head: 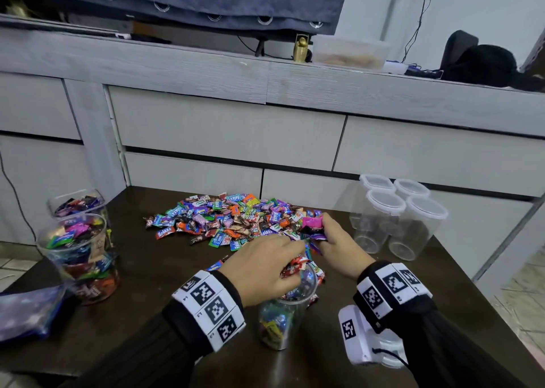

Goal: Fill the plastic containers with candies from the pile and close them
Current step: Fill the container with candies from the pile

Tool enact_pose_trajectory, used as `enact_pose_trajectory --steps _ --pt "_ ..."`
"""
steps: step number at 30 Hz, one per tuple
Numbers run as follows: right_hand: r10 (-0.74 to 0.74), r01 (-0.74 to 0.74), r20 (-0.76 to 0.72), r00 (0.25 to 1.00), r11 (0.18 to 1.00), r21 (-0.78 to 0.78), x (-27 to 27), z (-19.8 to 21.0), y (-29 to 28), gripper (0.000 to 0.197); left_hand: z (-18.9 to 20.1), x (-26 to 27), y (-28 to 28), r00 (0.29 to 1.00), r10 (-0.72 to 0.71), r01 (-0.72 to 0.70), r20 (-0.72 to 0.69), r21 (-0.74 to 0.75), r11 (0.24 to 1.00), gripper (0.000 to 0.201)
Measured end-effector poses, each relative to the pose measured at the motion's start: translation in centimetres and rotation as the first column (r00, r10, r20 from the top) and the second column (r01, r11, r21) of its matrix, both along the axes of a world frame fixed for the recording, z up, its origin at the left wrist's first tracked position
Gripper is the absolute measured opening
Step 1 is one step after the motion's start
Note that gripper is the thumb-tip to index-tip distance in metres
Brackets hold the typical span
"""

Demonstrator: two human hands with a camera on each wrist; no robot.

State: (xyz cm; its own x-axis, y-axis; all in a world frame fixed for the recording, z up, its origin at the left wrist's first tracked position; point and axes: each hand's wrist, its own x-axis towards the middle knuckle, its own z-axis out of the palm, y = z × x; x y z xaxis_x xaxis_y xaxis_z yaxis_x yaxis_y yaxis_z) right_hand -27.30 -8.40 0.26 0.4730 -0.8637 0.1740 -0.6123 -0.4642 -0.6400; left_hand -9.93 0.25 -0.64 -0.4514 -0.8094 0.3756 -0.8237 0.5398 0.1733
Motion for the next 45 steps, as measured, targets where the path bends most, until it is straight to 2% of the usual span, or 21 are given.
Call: enact_pose_trajectory --steps 3,8,11,16,18,21,25,28,31,35,37,42,45 --pt "0.006 -0.006 0.003 1.0 1.0 0.004 0.0 0.0 0.3 0.029 0.4 0.0 -0.2 0.997 -0.025 0.026 0.077 -0.009 1.0 0.03" --pt "-0.004 0.004 0.004 1.0 1.0 0.015 -0.1 0.2 0.7 0.026 0.8 0.0 -0.4 0.992 -0.043 0.039 0.115 0.03 0.999 0.024" --pt "-0.021 0.021 -0.007 1.0 0.999 0.028 -0.1 0.4 0.8 0.025 0.8 0.0 -0.5 0.994 -0.048 0.044 0.097 0.036 0.998 0.024" --pt "-0.024 0.025 -0.018 1.0 0.999 0.034 -0.1 0.7 0.9 0.026 0.5 0.3 -0.2 0.994 -0.103 0.104 -0.032 0.062 0.993 0.026" --pt "-0.028 0.029 -0.026 0.999 0.999 0.03 -0.1 0.7 0.9 0.026 0.5 0.4 -0.2 0.991 -0.13 0.13 0.006 0.075 0.989 0.023" --pt "-0.036 0.036 -0.037 0.999 0.999 0.013 -0.2 0.7 0.8 0.026 0.4 0.3 -0.6 0.985 -0.137 0.131 0.103 0.056 0.99 0.034" --pt "-0.044 0.044 -0.041 0.998 0.999 0.006 -0.2 0.7 0.6 0.024 0.6 0.0 -0.9 0.987 -0.113 0.105 0.114 0.074 0.992 0.042" --pt "-0.038 0.038 -0.032 0.999 0.999 0.005 -0.2 0.7 0.5 0.024 0.7 -0.1 -0.8 0.993 -0.11 0.104 0.049 0.111 0.988 0.032" --pt "-0.038 0.038 -0.016 0.999 0.999 0.012 -0.2 0.6 0.5 0.024 0.5 -0.1 -0.6 0.992 -0.099 0.11 -0.079 0.141 0.984 0.017" --pt "-0.038 0.038 -0.021 0.999 0.999 0.013 -0.1 0.7 0.4 0.026 0.2 -0.4 -0.3 0.968 -0.067 0.11 -0.244 0.167 0.98 0.01" --pt "-0.039 0.039 -0.022 0.999 0.999 0.013 0.0 0.7 0.4 0.027 0.0 -0.6 -0.2 0.954 -0.054 0.113 -0.294 0.189 0.976 0.013" --pt "-0.043 0.043 -0.016 0.999 0.999 0.022 -0.1 0.9 0.6 0.025 -0.6 -1.0 0.2 0.954 0.003 0.071 -0.301 0.234 0.97 0.042" --pt "-0.043 0.044 -0.024 0.999 0.998 0.034 -0.2 0.9 0.6 0.025 -1.0 -0.9 0.3 0.953 -0.003 0.069 -0.303 0.208 0.976 0.03"
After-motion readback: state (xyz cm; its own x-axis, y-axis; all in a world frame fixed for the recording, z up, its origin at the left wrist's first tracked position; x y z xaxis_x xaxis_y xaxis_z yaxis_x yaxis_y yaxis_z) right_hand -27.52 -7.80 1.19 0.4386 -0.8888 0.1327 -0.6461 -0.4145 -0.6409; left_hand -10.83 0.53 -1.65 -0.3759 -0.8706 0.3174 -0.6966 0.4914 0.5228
